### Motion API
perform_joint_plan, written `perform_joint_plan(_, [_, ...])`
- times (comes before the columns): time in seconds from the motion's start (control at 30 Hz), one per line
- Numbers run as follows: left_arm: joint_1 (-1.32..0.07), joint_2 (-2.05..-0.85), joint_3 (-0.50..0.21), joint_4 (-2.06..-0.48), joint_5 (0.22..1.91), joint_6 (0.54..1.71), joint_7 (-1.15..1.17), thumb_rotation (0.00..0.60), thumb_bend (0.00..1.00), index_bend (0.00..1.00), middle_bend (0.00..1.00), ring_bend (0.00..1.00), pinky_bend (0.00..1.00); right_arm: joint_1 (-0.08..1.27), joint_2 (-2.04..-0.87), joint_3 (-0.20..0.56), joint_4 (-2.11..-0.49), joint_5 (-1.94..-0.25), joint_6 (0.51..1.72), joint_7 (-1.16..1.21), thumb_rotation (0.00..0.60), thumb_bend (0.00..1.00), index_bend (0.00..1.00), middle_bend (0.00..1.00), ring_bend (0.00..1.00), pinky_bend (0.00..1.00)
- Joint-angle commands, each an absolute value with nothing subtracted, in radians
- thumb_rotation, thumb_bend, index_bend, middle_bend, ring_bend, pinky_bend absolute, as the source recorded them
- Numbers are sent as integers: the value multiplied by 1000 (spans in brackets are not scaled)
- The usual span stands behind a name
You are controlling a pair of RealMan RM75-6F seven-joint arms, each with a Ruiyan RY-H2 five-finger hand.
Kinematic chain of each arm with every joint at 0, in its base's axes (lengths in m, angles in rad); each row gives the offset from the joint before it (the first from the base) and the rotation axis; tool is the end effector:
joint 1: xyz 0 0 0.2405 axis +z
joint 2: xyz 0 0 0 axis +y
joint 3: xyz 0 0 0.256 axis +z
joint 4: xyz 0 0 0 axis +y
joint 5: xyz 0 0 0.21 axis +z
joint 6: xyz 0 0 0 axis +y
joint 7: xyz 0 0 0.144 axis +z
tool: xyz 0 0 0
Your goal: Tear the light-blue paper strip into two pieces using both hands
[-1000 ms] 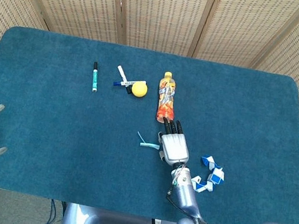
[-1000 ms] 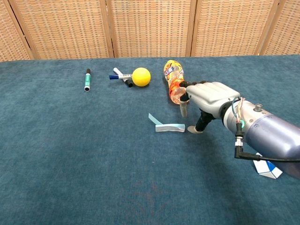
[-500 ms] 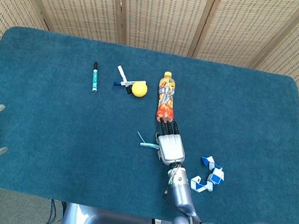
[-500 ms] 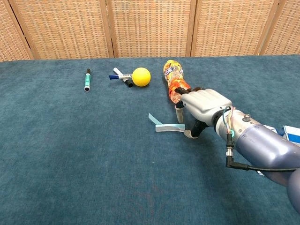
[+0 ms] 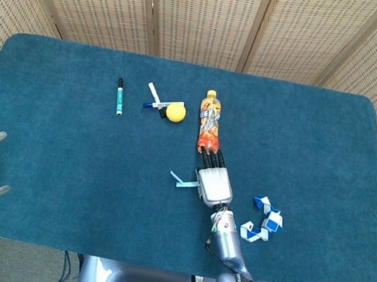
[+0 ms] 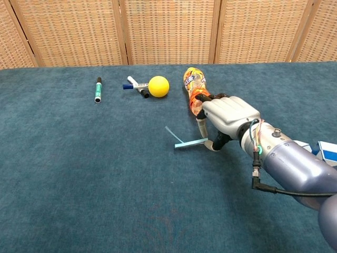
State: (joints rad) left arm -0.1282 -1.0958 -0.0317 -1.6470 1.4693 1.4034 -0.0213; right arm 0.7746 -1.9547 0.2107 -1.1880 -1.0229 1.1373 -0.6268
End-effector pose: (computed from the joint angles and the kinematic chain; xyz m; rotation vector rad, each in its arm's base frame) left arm -0.3080 0.1895 0.1516 -1.4275 -0.9895 -0.8867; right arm -0.1164 -0.3325 -0.0997 1.7506 -0.8136 0.8561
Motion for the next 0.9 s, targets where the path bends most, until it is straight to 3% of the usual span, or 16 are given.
perform_joint_plan(0.03, [-128, -1095, -31, -1646, 1469, 1403, -23, 600, 0, 0, 0, 0, 0, 766, -1950, 212, -1189, -1041, 1147, -615, 600, 446, 628, 0, 0, 0])
perform_joint_plan(0.43, [-157, -1096, -27, -1643, 1538, 1404, 21, 600, 0, 0, 0, 0, 2, 725, -1785, 197, -1430, -1141, 1199, -632, 600, 466, 628, 0, 0, 0])
perform_joint_plan(0.53, [-201, -1100, -45, -1625, 1597, 1400, 42, 600, 0, 0, 10, 24, 61, 723, -1738, 203, -1509, -1144, 1201, -662, 600, 466, 628, 0, 0, 0])
perform_joint_plan(0.63, [-269, -1116, -85, -1603, 1656, 1392, 58, 600, 0, 34, 186, 232, 183, 726, -1702, 211, -1578, -1140, 1204, -705, 600, 466, 628, 0, 0, 0])
perform_joint_plan(0.73, [-349, -1147, -128, -1565, 1706, 1369, 56, 600, 0, 145, 469, 508, 363, 731, -1686, 220, -1627, -1125, 1205, -739, 600, 466, 629, 0, 0, 0])
perform_joint_plan(0.8, [-397, -1176, -154, -1530, 1737, 1365, 61, 600, 0, 200, 636, 663, 522, 735, -1682, 227, -1651, -1109, 1205, -760, 600, 466, 629, 0, 0, 0])
perform_joint_plan(0.9, [-484, -1243, -184, -1456, 1786, 1347, 61, 600, 0, 245, 799, 842, 757, 746, -1684, 242, -1683, -1072, 1206, -800, 600, 466, 629, 0, 0, 0])
